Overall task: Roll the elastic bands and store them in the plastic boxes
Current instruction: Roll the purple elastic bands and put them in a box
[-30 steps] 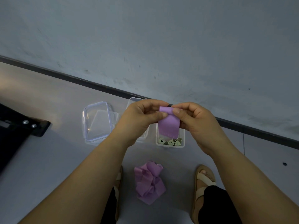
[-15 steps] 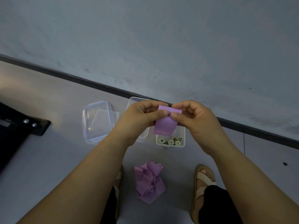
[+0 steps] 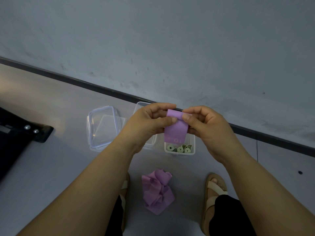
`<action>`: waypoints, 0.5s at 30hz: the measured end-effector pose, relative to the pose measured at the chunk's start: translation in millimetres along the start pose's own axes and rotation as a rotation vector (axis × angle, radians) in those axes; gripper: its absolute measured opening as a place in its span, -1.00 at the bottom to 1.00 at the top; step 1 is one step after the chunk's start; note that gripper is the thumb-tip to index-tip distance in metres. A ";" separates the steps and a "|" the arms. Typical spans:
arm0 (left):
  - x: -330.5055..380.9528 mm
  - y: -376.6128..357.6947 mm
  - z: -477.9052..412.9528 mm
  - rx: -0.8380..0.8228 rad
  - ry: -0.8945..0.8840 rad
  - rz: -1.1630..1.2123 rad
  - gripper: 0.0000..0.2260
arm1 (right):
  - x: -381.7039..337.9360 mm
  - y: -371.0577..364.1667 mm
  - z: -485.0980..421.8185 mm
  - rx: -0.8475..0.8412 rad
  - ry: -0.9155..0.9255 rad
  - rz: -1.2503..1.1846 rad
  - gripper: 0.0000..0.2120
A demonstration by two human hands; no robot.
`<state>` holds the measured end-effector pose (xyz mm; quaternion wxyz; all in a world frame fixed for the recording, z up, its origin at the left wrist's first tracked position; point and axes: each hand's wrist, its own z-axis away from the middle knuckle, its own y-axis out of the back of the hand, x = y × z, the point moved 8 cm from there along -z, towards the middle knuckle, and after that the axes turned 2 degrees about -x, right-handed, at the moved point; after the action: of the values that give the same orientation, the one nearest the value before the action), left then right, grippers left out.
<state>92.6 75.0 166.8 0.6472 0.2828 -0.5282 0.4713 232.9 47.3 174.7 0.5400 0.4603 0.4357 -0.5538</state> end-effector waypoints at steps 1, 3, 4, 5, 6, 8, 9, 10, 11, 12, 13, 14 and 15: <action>-1.2 -0.4 0.2 -0.006 0.022 -0.002 -0.77 | -0.8 -0.3 0.4 -0.003 0.007 0.000 -0.93; -2.5 -0.6 0.9 -0.011 0.050 -0.017 -0.70 | -2.2 -1.4 1.5 -0.012 0.026 0.017 -0.92; -2.5 -0.5 1.0 -0.012 0.055 -0.020 -0.69 | -2.9 -1.9 1.9 -0.016 0.033 0.033 -0.91; -2.2 -0.3 1.3 -0.011 0.056 -0.018 -0.70 | -3.3 -2.1 2.0 -0.020 0.038 0.055 -0.90; -2.4 0.3 1.4 -0.010 0.059 -0.015 -0.72 | -4.3 -2.7 2.2 -0.025 0.045 0.084 -0.89; -2.7 1.7 1.7 -0.015 0.069 -0.006 -0.72 | -8.0 -4.0 3.3 -0.052 0.072 0.164 -0.85; -3.4 2.4 1.6 -0.024 0.080 0.002 -0.71 | -10.1 -5.3 4.0 -0.076 0.084 0.202 -0.82; -4.6 3.0 1.5 -0.040 0.099 0.015 -0.70 | -11.7 -6.9 5.3 -0.112 0.087 0.230 -0.78; -6.0 3.5 1.7 -0.061 0.123 0.030 -0.68 | -12.6 -9.6 6.7 -0.161 0.082 0.245 -0.73; -7.3 3.4 2.4 -0.087 0.149 0.043 -0.68 | -12.5 -13.3 8.4 -0.225 0.071 0.253 -0.66; -8.8 2.9 3.5 -0.119 0.176 0.045 -0.71 | -11.5 -18.0 10.7 -0.298 0.061 0.269 -0.56; -10.8 1.6 4.7 -0.155 0.203 0.036 -0.74 | -10.6 -23.1 13.2 -0.373 0.058 0.303 -0.47; -13.2 0.3 6.0 -0.193 0.228 0.022 -0.78 | -9.2 -28.2 15.7 -0.442 0.065 0.351 -0.39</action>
<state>89.8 65.8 156.0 0.7220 0.1581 -0.4974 0.4543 204.0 34.8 186.3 0.7005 0.4173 0.4768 -0.3282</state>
